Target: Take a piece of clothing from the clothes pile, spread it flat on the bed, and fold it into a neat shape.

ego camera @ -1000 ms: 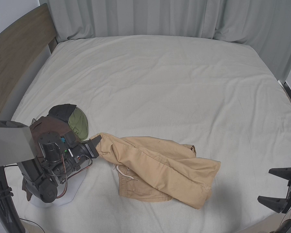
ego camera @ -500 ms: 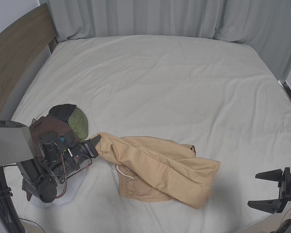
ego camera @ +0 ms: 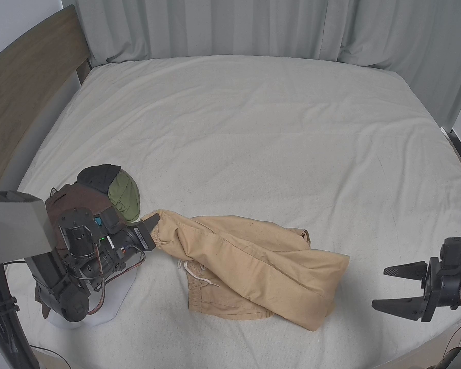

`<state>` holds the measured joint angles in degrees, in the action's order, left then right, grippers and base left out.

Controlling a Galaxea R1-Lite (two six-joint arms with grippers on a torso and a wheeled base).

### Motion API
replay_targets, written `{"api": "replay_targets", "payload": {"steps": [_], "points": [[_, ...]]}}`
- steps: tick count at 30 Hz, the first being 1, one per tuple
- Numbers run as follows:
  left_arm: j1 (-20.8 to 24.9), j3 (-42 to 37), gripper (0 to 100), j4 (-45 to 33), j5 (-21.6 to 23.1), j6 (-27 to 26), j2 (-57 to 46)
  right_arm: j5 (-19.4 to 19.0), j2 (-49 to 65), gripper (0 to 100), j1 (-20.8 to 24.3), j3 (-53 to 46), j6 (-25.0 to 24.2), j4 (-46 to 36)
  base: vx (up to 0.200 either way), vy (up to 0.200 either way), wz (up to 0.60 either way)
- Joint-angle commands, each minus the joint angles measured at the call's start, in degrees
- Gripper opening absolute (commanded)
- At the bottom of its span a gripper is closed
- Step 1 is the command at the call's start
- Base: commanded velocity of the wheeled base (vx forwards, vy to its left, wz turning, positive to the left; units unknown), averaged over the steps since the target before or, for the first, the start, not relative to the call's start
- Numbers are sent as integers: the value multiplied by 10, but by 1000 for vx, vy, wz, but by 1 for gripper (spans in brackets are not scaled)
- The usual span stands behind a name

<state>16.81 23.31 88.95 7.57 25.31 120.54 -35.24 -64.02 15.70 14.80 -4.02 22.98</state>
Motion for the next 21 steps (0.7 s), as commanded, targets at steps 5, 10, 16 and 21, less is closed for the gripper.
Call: {"api": "replay_targets", "payload": {"steps": [5, 10, 16, 21], "points": [[0, -2, 0, 3, 1, 0, -2, 0, -92, 100, 4, -24, -48, 84, 0, 0, 0], [1, -2, 0, 3, 0, 0, 0, 0, -123, 100, 4, -33, -49, 116, 0, 0, 0], [1, -2, 0, 3, 0, 0, 1, 0, -155, 100, 3, -33, -49, 120, 0, 0, 0], [1, -2, 0, 3, 1, 0, 2, 0, -172, 100, 1, -38, -55, 120, 0, 0, 0]]}}
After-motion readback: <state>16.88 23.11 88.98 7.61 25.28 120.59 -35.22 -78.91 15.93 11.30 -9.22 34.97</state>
